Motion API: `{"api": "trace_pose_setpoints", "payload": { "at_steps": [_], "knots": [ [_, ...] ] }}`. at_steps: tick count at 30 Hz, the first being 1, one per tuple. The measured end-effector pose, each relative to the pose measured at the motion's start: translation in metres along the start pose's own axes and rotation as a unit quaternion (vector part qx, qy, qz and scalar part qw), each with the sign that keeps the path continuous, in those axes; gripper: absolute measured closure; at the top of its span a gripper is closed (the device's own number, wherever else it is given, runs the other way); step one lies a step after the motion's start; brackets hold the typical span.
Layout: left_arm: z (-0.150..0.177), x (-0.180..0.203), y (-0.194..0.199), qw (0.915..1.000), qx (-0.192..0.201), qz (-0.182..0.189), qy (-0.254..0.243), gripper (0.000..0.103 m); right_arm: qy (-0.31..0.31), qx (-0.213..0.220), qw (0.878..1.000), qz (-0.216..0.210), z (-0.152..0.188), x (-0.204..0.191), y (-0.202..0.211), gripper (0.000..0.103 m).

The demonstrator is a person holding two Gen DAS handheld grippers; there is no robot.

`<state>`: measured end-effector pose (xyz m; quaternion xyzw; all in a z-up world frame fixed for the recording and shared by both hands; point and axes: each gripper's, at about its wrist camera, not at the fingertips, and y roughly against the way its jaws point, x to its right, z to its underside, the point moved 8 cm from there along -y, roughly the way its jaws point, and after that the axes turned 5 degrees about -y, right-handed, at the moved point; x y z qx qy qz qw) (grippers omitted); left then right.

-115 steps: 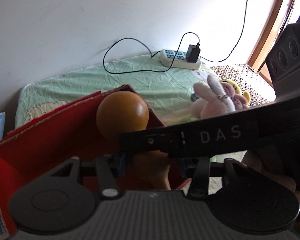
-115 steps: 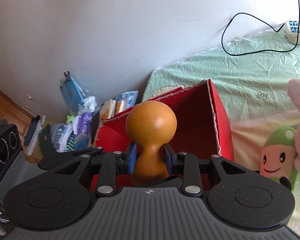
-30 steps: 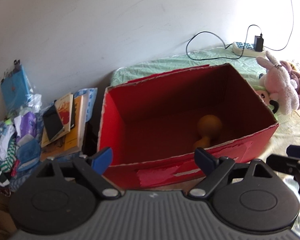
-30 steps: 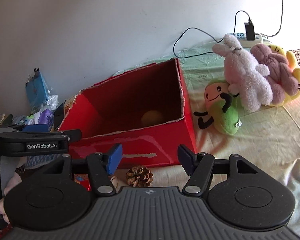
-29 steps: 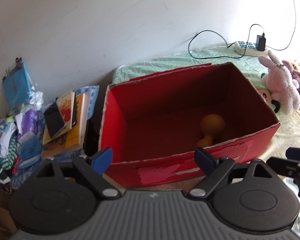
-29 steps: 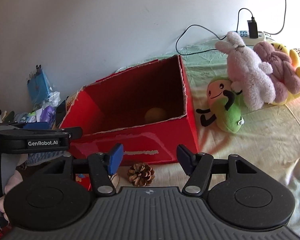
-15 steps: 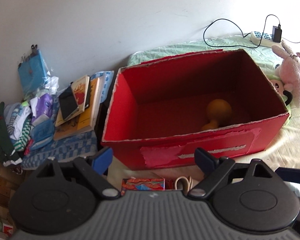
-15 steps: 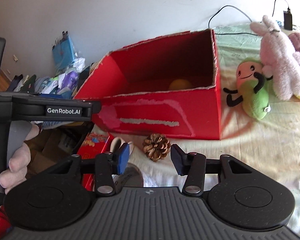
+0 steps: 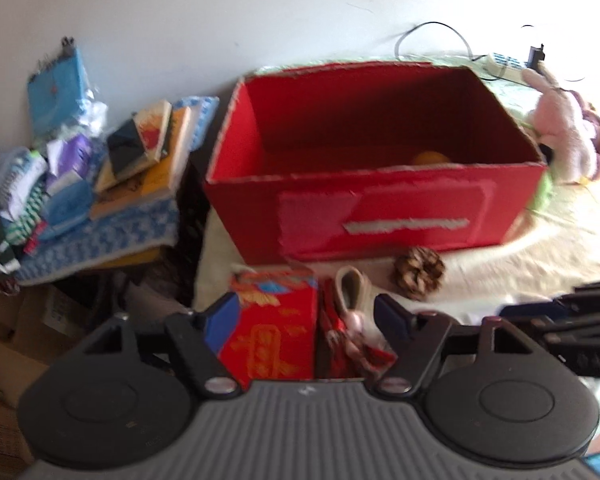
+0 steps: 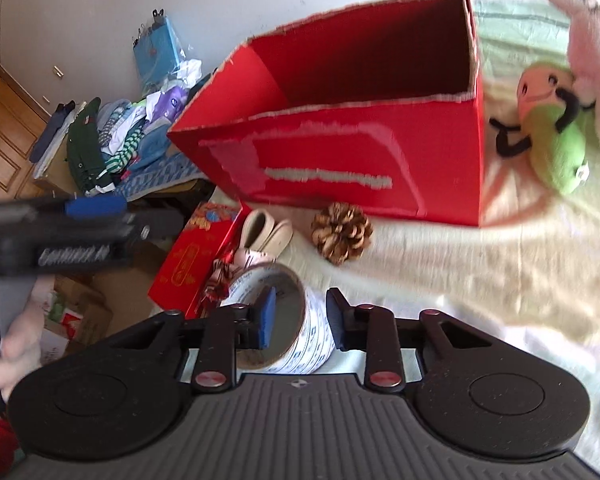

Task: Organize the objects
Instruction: 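Withdraw the right tool from the box toward the white tape roll, then grasp the white printed tape roll by its rim with the right tool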

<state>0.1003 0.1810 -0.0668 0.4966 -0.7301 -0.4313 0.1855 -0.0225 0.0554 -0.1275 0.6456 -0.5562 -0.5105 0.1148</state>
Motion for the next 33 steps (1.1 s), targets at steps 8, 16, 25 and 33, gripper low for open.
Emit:
{"api": "trace_pose_setpoints", "payload": {
  "at_steps": [8,16,25,33],
  "knots": [
    [0.034,0.039,0.004,0.9952,-0.028,0.087,-0.036,0.044,-0.016,-0.029,0.999,0.002,0.008,0.001,-0.018,0.074],
    [0.05,0.055,-0.024,0.9872,-0.079,0.136,-0.026,0.052,-0.091,-0.049,0.995,-0.014,0.017,0.021,-0.025,0.085],
    [0.035,0.083,-0.029,0.977,-0.061,0.192,-0.069,0.058,-0.087,-0.021,0.995,0.043,0.014,0.037,0.001,0.088],
    [0.005,0.12,-0.008,0.9532,-0.002,0.262,-0.151,0.062,-0.133,0.039,0.987,0.08,0.01,0.063,0.057,0.088]
  ]
}}
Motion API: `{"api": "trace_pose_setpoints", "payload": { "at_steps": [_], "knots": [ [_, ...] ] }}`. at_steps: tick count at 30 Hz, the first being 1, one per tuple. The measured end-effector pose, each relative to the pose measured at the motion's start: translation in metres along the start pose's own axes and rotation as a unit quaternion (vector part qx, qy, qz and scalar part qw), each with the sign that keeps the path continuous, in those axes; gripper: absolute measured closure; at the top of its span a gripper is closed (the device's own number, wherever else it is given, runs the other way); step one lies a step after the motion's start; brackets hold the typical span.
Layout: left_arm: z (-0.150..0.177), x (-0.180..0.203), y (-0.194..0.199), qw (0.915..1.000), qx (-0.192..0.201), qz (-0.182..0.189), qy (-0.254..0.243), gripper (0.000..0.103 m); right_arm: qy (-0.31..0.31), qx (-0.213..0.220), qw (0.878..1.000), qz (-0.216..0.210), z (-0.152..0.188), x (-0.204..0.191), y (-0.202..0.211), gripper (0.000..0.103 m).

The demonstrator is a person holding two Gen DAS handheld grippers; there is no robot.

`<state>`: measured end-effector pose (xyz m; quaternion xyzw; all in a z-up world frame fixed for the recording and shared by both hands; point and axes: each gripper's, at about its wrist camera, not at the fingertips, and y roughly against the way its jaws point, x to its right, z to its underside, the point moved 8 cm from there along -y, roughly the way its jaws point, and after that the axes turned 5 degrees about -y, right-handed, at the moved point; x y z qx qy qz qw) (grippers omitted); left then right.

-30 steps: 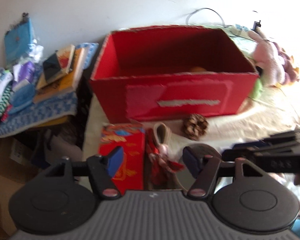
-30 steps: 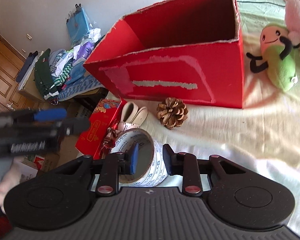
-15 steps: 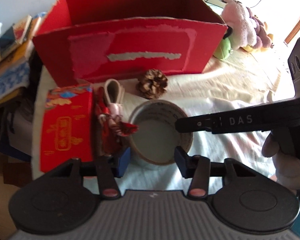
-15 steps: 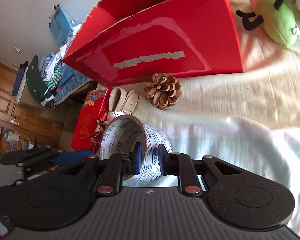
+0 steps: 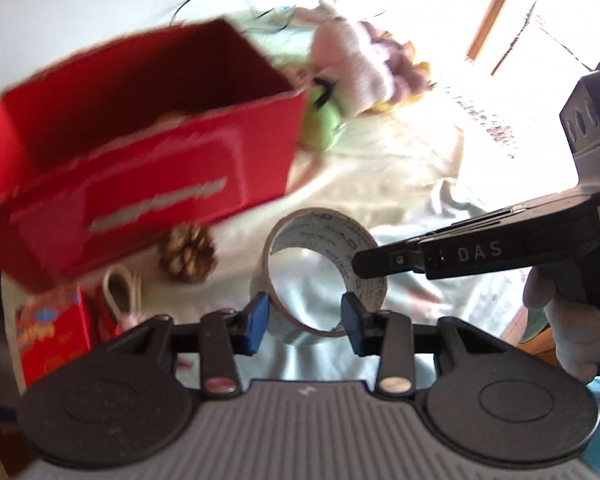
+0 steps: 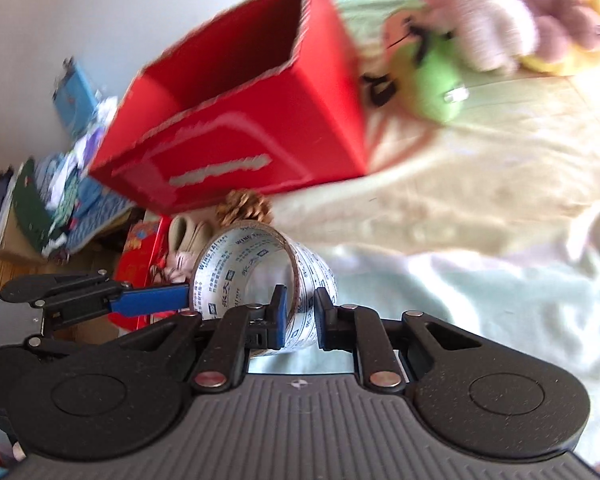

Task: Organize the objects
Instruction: 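Grasp the white printed tape roll by its rim with the right tool, then lift the tape roll with the right tool and carry it over the box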

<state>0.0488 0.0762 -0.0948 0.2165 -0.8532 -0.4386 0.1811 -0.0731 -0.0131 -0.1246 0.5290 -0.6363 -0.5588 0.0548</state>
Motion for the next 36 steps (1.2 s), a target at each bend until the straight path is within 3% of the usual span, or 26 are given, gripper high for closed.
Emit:
{"api": "trace_pose_setpoints", "payload": {
  "at_steps": [5,9,14,18,27,36],
  "knots": [
    [-0.039,0.015,0.023,0.9961,0.061,0.016,-0.062,0.062,-0.015,0.079,0.997,0.003,-0.023,-0.001,0.041,0.088],
    [-0.069,0.016,0.043,0.9904,0.109,0.022,-0.082,0.062,0.001,0.148,0.989,0.007,-0.048,-0.016,0.067,0.088],
    [-0.1,0.001,0.061,0.984,0.16,0.033,-0.07,0.062,0.03,0.209,0.977,-0.001,-0.087,-0.035,0.084,0.088],
    [-0.118,-0.024,0.059,0.9827,0.177,0.046,-0.028,0.062,0.077,0.237,0.968,0.012,-0.12,-0.057,0.076,0.088],
    [-0.123,-0.079,0.021,0.9791,0.17,0.087,0.068,0.062,0.176,0.22,0.958,0.057,-0.168,-0.082,0.024,0.088],
    [-0.121,-0.131,-0.019,0.981,0.128,0.068,0.129,0.064,0.274,0.175,0.941,0.09,-0.183,-0.107,-0.036,0.089]
  ]
}}
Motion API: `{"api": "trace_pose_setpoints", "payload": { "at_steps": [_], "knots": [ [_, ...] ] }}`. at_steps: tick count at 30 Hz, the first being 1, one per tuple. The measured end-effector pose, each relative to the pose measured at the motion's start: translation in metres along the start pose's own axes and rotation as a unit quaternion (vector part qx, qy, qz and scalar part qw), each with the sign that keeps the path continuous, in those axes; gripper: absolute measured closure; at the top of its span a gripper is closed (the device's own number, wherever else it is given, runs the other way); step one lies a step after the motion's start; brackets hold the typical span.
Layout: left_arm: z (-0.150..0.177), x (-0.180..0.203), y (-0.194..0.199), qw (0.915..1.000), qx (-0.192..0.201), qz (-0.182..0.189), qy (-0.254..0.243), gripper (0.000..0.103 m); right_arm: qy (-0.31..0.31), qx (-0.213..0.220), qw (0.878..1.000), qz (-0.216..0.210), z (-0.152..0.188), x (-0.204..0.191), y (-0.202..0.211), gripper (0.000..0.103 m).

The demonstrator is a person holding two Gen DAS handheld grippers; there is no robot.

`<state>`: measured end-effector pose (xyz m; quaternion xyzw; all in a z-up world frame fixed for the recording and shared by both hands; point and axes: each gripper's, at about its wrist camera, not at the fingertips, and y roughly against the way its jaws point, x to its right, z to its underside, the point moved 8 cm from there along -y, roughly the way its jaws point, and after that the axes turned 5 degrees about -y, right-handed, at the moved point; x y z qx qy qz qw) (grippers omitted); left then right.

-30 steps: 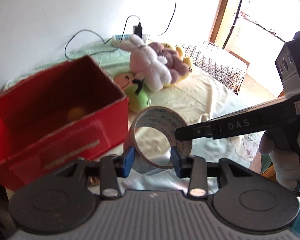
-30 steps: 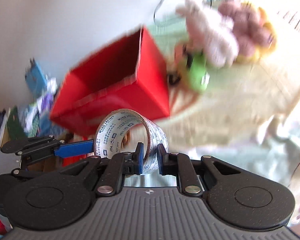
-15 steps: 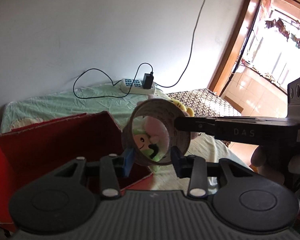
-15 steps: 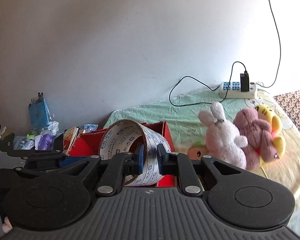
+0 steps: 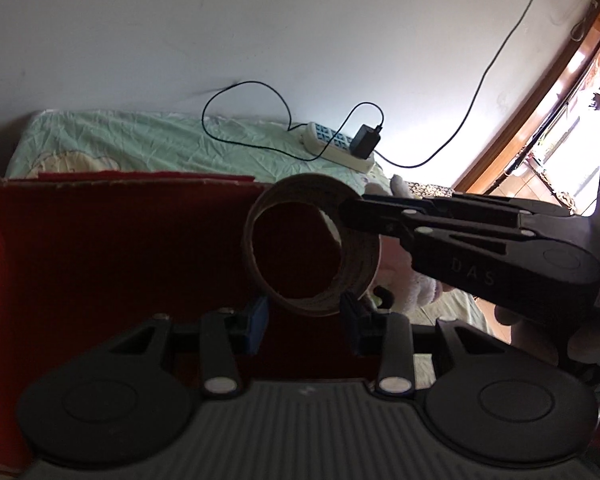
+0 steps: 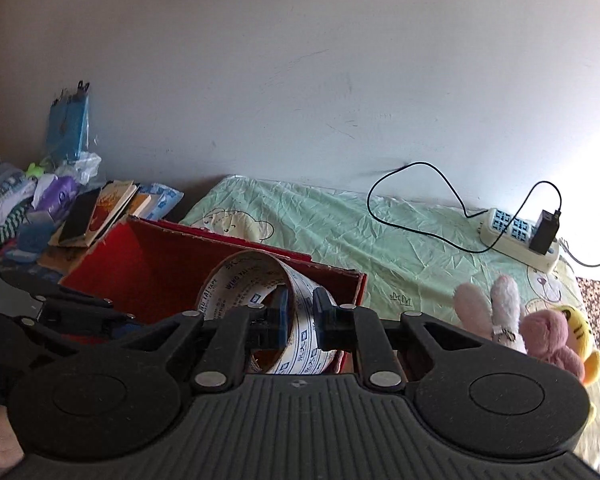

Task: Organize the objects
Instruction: 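Lift the tape roll with the right tool and carry it over the box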

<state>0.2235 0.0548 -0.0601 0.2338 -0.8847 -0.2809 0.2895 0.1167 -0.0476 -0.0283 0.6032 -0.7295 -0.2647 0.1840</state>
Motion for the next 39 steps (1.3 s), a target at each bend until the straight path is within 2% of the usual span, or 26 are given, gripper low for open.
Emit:
{"api": "trace_pose_setpoints", "payload": {
  "at_steps": [4,14,18,23,29,31,34,39],
  "knots": [
    [0.003,-0.021,-0.013,0.9993,-0.023,-0.021,0.022,0.064,0.011,-0.024,1.0,-0.014,0.002,-0.002,-0.026,0.089],
    [-0.003,-0.054,-0.013,0.9955,-0.034,-0.073,0.051,0.06,-0.05,-0.072,0.995,-0.04,0.01,-0.003,-0.078,0.093],
    [0.0,-0.062,-0.019,0.9943,-0.046,-0.078,0.056,0.059,-0.085,-0.103,0.989,-0.058,0.016,-0.001,-0.087,0.092],
    [0.006,-0.066,-0.025,0.9926,-0.061,-0.095,0.043,0.059,-0.118,-0.158,0.978,-0.073,0.027,0.0,-0.101,0.093],
    [0.004,-0.064,-0.029,0.9907,-0.059,-0.121,0.015,0.05,-0.098,-0.169,0.979,-0.056,0.028,-0.005,-0.106,0.093],
    [0.005,-0.064,-0.031,0.991,-0.063,-0.118,0.015,0.05,-0.1,-0.176,0.977,-0.061,0.03,-0.005,-0.108,0.093],
    [0.006,-0.062,-0.029,0.9913,-0.061,-0.116,0.01,0.05,-0.124,-0.16,0.975,-0.088,0.027,0.0,-0.103,0.092],
    [-0.001,-0.053,-0.022,0.9936,-0.035,-0.108,0.001,0.051,-0.184,-0.076,0.973,-0.12,0.017,0.016,-0.08,0.092]
  ]
}}
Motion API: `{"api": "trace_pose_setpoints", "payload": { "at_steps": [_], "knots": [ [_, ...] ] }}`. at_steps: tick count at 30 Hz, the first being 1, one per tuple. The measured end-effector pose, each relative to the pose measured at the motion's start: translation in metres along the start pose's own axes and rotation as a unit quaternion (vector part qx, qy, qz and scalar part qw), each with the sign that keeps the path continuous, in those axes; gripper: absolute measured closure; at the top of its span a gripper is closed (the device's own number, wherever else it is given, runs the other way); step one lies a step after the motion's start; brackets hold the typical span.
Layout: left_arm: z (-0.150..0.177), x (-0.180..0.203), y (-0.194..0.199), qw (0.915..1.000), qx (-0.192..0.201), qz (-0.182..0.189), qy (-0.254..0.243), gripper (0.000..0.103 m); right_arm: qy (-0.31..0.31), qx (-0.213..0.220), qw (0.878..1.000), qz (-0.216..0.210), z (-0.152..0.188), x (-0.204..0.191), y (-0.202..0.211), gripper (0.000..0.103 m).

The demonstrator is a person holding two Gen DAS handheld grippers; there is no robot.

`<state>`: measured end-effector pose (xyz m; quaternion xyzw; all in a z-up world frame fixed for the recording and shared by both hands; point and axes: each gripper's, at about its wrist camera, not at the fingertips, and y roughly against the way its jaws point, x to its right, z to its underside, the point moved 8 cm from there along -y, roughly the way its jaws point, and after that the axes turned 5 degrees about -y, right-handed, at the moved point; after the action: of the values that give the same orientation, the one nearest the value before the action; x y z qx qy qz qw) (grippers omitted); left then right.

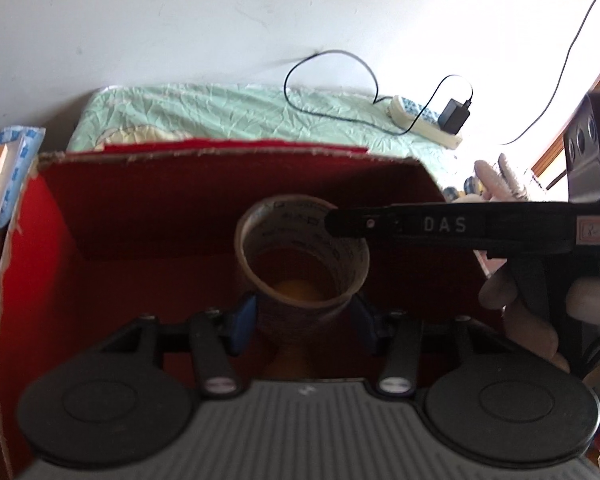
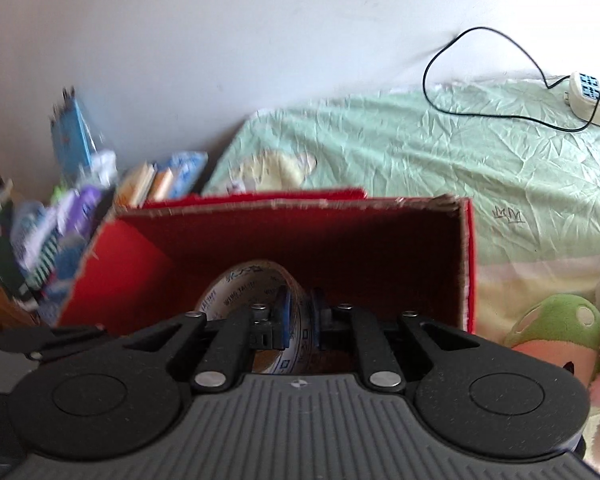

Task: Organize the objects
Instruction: 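Lift the tape roll with the right tool and carry it over the box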

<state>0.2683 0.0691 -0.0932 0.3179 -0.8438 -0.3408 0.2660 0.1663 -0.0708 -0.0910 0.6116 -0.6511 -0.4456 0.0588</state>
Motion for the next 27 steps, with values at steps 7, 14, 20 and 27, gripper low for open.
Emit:
{"api": "trace_pose_setpoints", "payload": {
  "at_steps": [7,14,20,27],
  "knots": [
    [-0.009,0.029,0.007,0.9988,0.027,0.02,-0.036,0.051,0.015,0.094,0.995,0.021,-0.005,-0.004,0.028,0.092],
    [-0.007,0.028,-0.003,0.9982,0.02,-0.023,-0.051,0.051,0.013,0.059,0.997,0.043,-0.01,0.0,0.013,0.092],
    [-0.007,0.0,0.01,0.9968,0.034,-0.066,-0.029,0.051,0.012,-0.007,1.0,0.007,-0.011,-0.024,-0.011,0.091],
    [0.005,-0.023,-0.002,0.9967,-0.009,-0.081,0.008,0.047,0.01,-0.039,0.999,0.006,0.005,-0.029,-0.042,0.086]
  ]
}}
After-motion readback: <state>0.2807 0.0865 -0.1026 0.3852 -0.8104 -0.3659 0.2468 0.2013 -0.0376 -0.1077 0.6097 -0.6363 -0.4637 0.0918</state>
